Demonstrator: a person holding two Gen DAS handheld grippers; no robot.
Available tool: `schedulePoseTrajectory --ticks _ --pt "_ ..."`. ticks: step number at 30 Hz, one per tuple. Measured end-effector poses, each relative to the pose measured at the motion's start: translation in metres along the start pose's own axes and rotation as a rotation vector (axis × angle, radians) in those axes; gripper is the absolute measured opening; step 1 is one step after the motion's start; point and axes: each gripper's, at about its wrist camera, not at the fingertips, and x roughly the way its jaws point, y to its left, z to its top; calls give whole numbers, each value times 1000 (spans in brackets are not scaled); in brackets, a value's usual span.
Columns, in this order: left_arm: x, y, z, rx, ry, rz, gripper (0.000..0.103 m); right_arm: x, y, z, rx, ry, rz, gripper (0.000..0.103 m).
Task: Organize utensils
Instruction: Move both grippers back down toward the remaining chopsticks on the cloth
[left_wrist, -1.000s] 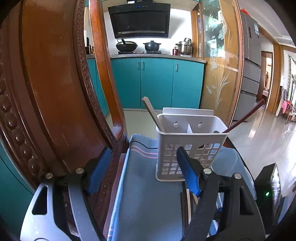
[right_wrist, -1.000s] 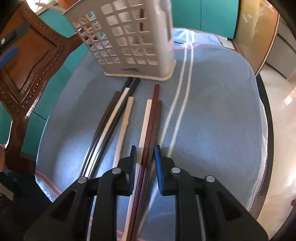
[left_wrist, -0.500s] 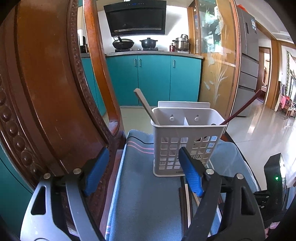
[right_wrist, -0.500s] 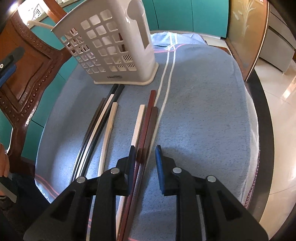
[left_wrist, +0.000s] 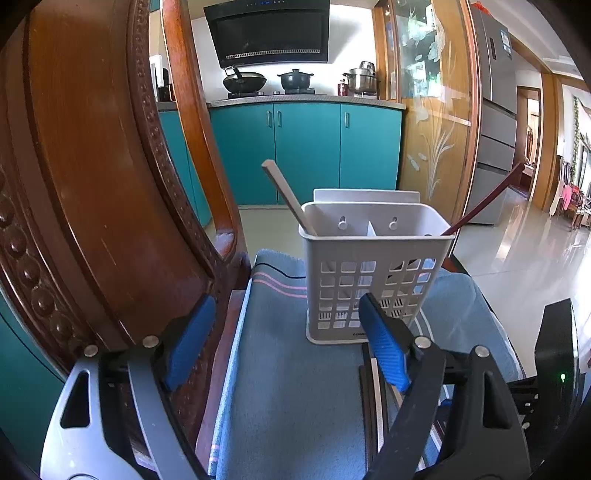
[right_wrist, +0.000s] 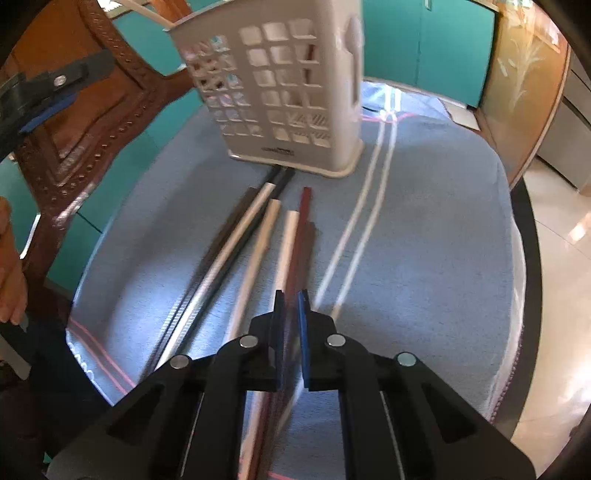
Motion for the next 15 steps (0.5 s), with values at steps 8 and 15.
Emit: schedulePoseTrajectory --ticks 8,15 --pt "4 -6 -1 12 9 -5 80 4 -11 1 57 14 -16 14" --pt "7 -8 -4 20 14 -5 81 5 -2 -1 44 1 -36 21"
